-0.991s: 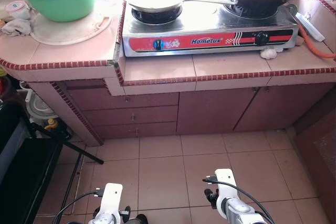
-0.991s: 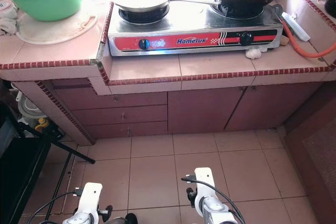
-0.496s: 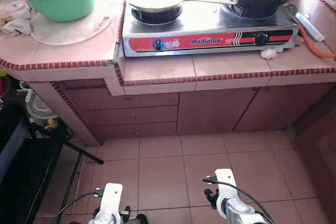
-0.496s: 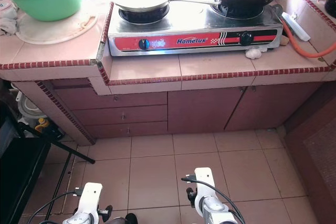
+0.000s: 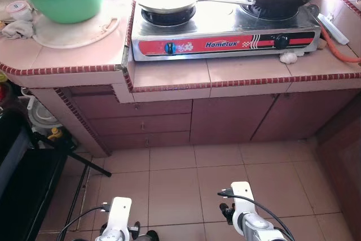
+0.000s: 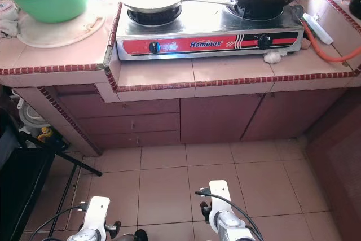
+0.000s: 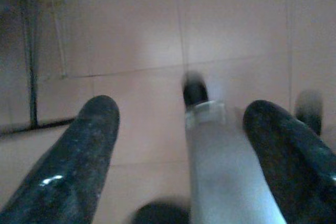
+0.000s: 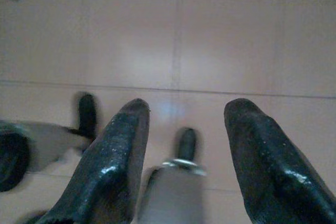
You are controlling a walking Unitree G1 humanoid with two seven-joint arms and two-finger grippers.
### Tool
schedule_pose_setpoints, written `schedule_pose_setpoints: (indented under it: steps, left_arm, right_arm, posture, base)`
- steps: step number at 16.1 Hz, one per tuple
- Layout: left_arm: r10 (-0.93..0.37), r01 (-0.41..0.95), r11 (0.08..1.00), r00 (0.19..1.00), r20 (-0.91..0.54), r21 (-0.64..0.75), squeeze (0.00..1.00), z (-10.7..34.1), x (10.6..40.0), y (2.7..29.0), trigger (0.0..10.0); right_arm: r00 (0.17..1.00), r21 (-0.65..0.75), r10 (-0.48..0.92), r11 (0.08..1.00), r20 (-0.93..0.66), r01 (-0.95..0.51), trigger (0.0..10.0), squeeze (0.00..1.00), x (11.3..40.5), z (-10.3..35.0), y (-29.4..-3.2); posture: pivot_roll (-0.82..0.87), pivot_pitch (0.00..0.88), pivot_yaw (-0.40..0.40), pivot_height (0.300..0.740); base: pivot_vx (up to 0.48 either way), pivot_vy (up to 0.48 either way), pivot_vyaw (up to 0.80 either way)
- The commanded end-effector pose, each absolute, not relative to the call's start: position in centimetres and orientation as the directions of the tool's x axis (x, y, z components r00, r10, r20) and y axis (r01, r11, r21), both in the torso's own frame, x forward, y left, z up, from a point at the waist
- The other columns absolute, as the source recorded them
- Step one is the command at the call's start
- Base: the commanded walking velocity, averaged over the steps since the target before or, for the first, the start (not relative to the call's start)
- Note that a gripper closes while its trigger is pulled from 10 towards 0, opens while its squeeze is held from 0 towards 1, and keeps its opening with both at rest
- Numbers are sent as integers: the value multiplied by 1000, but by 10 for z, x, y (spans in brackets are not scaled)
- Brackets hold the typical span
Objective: Kitchen organization
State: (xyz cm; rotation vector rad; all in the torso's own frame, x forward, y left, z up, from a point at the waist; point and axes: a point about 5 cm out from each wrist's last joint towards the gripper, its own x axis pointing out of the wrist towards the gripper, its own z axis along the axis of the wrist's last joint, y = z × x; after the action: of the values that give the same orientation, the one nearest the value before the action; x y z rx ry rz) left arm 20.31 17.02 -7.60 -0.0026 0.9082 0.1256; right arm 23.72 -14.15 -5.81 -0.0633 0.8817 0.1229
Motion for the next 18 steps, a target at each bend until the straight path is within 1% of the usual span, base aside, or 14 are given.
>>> schedule_pose_setpoints:
  steps: [1, 2, 4, 6, 7, 8, 10, 12, 13, 14, 15, 16, 17, 18]
  left_arm:
    - [154, -188, 981, 663, -732, 36, 0, -64, 223, 169, 10000]
    - [150, -181, 983, 644, -750, 41, 0, -67, 218, 168, 10000]
    - [155, -181, 982, 640, -752, 48, 0, -67, 218, 168, 10000]
    - [149, -148, 987, 649, -746, 68, 0, -67, 219, 168, 10000]
    - [152, -128, 988, 672, -725, 88, 0, -64, 222, 167, 10000]
    - [160, -73, 985, 701, -695, 153, 0, -60, 227, 166, 10000]
    - [154, -35, 981, 733, -662, 190, 0, -56, 231, 165, 10000]
    - [145, -51, 984, 785, -602, 170, 0, -48, 240, 167, 10000]
    - [140, -66, 985, 842, -521, 159, 0, -36, 248, 168, 10000]
    - [132, -68, 986, 873, -469, 152, 0, -29, 252, 167, 10000]
    - [109, -72, 991, 928, -357, 114, 0, -7, 262, 163, 10000]
    - [100, -70, 992, 938, -331, 101, 0, 0, 264, 161, 10000]
    - [50, -38, 998, 965, -258, 51, 0, 21, 267, 154, 10000]
    - [14, -11, 1000, 975, -222, 18, 0, 33, 265, 151, 10000]
  right_arm:
    - [653, -26, 134, 973, -746, -228, 10000, 0, 253, -47, -124]
    - [638, -21, 147, 968, -756, -248, 10000, 0, 250, -49, -124]
    - [636, -18, 145, 970, -758, -243, 10000, 0, 249, -49, -125]
    - [640, 9, 167, 970, -750, -243, 10000, 0, 250, -49, -124]
    - [659, 29, 181, 972, -730, -234, 10000, 0, 253, -46, -125]
    - [678, 26, 167, 977, -716, -213, 10000, 0, 257, -43, -128]
    - [697, 8, 144, 981, -702, -194, 10000, 0, 260, -41, -135]
    - [734, -2, 160, 977, -660, -214, 10000, 0, 267, -34, -142]
    - [762, -5, 195, 968, -617, -252, 10000, 0, 274, -27, -142]
    - [781, 11, 227, 963, -582, -271, 10000, 0, 279, -21, -141]
    - [821, 57, 279, 955, -499, -291, 10000, 0, 289, -7, -140]
    - [829, 67, 296, 951, -475, -301, 10000, 0, 292, -3, -139]
    - [862, 66, 328, 942, -388, -329, 10000, 0, 301, 11, -141]
    - [879, 72, 341, 939, -334, -337, 10000, 0, 305, 21, -142]
  posture:
    - [-2, 0, -11, 740]
    - [-2, 0, -11, 740]
    - [-3, 0, -7, 740]
    - [-4, 0, -7, 740]
    - [-11, 0, -4, 740]
    - [-14, 0, -2, 740]
    - [-19, 0, 3, 740]
    - [-26, 0, 12, 740]
    - [-33, 0, 18, 740]
    - [-35, 0, 21, 740]
    - [-37, 0, 21, 740]
    - [-40, 0, 23, 740]
    - [-39, 0, 26, 740]
    - [-38, 0, 27, 740]
  base:
    - [0, 0, 0]
    - [0, 0, 0]
    - [0, 0, 0]
    - [0, 0, 0]
    - [0, 0, 0]
    - [0, 0, 0]
    - [0, 0, 0]
    - [0, 0, 0]
    - [0, 0, 0]
    - [0, 0, 0]
    - [0, 0, 0]
    - [0, 0, 0]
    - [0, 0, 0]
    - [0, 0, 0]
